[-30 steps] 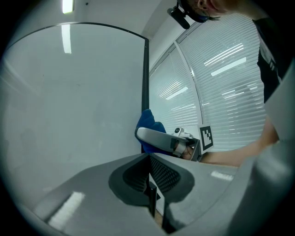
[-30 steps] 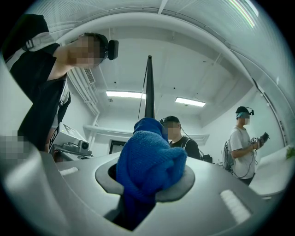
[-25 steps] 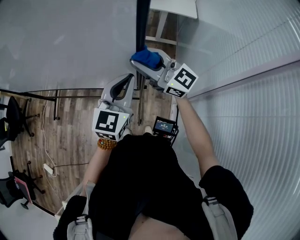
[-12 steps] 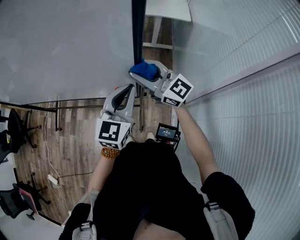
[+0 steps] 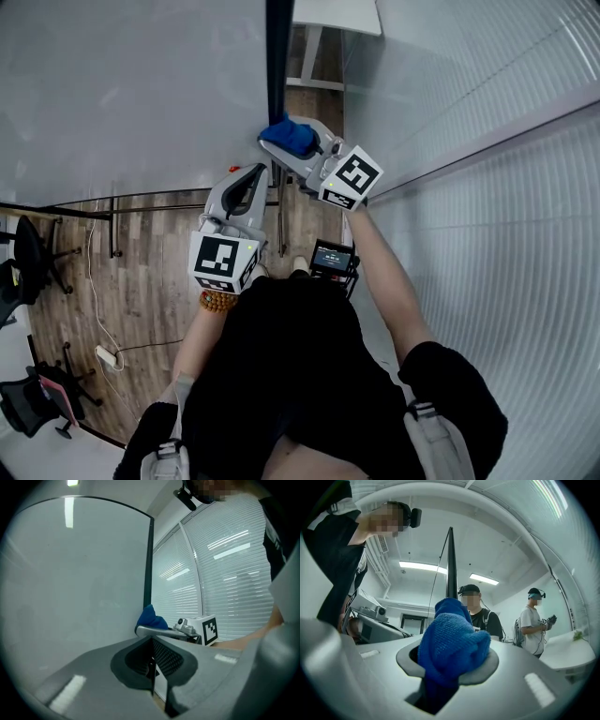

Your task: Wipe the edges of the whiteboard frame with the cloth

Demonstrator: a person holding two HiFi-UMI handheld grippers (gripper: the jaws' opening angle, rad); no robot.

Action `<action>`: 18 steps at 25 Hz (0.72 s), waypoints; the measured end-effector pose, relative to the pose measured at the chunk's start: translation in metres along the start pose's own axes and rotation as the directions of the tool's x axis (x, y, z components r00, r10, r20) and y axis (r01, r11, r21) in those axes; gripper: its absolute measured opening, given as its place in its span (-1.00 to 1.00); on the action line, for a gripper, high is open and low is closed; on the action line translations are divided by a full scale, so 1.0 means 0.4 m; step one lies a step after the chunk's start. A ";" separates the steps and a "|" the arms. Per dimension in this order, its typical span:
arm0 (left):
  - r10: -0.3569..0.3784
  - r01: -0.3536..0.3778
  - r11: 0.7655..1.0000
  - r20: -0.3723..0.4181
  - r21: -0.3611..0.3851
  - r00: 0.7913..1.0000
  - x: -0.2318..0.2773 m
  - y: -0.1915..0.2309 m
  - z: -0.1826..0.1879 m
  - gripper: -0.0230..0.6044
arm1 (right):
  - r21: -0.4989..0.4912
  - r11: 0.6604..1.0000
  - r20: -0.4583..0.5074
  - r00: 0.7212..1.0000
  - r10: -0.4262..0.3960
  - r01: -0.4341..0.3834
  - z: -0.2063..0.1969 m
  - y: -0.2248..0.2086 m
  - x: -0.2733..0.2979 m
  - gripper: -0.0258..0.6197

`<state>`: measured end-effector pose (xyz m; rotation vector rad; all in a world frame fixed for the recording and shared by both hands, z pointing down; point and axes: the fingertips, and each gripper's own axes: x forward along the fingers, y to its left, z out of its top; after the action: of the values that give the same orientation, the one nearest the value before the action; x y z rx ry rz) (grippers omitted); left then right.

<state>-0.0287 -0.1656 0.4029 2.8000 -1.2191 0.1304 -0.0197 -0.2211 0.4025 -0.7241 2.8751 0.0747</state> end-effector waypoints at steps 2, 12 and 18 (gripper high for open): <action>-0.001 0.001 1.000 -0.003 -0.001 1.000 -0.001 0.003 0.000 -0.93 | 0.003 1.000 -0.007 1.000 -0.006 0.006 -0.010 0.000 0.002 -0.47; -0.004 0.003 1.000 -0.025 -0.007 1.000 -0.017 0.008 -0.024 -0.93 | -0.024 0.996 -0.065 0.994 -0.085 0.084 -0.059 -0.005 -0.010 -0.46; -0.009 0.009 1.000 -0.034 -0.014 0.999 -0.020 0.021 -0.024 -0.93 | -0.049 0.985 -0.074 0.982 -0.171 0.168 -0.062 -0.013 -0.013 -0.44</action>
<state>-0.0405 -0.1645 0.4119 2.7789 -1.1955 0.1675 -0.0166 -0.2257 0.4280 -0.9988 2.8790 0.0875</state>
